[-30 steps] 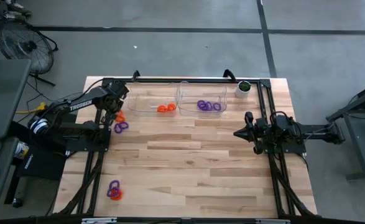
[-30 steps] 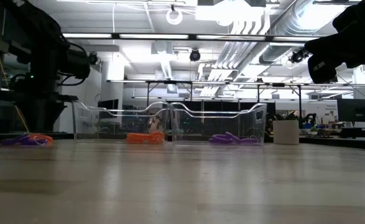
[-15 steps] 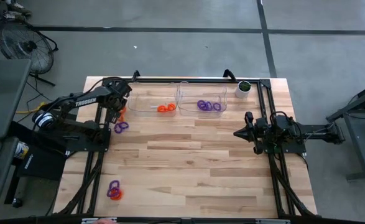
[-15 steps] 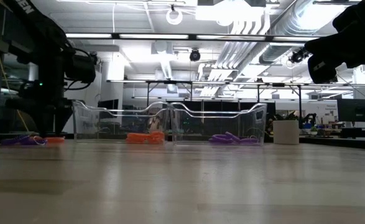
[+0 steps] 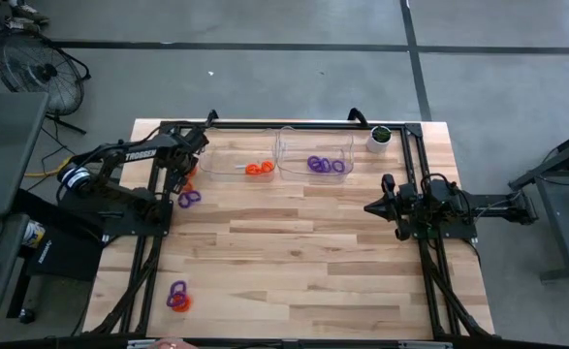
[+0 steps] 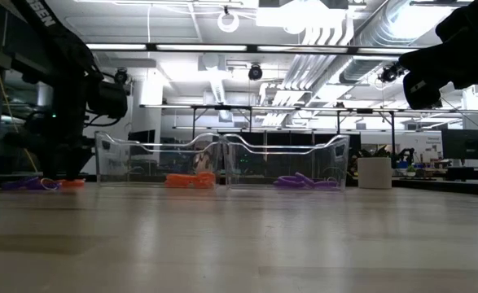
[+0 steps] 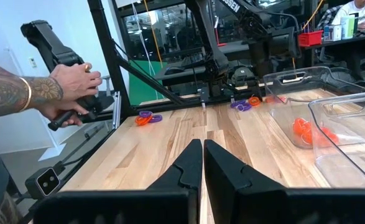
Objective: Sort spring keychains
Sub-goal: Put the orange spring keychain into the left transparent bin
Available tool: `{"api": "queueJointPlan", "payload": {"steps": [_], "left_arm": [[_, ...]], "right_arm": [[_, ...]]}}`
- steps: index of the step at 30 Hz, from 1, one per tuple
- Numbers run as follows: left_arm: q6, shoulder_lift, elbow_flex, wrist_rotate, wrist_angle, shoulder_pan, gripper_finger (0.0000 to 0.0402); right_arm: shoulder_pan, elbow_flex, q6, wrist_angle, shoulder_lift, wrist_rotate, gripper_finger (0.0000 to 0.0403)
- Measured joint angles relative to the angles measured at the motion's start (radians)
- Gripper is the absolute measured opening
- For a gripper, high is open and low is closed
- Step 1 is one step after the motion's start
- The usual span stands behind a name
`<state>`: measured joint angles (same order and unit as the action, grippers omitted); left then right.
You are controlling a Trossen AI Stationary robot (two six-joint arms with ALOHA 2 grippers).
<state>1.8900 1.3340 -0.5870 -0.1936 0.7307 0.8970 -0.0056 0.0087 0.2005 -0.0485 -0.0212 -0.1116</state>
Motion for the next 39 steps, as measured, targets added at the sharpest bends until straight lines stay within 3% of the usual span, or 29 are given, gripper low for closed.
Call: {"api": "queueJointPlan", "payload": {"steps": [11, 22, 39], "left_arm": [[-0.028, 0.030, -0.001, 0.000, -0.009, 0.000, 0.0166], [0.054, 0.031, 0.000, -0.008, 0.017, 0.000, 0.0012], [0.079, -0.061, 0.005, -0.072, 0.004, 0.001, 0.0003]], "right_arm": [[0.000, 0.000, 0.000, 0.000, 0.000, 0.000, 0.0012], [0.000, 0.000, 0.000, 0.000, 0.000, 0.000, 0.0012], [0.000, 0.000, 0.000, 0.000, 0.000, 0.000, 0.0012]]}}
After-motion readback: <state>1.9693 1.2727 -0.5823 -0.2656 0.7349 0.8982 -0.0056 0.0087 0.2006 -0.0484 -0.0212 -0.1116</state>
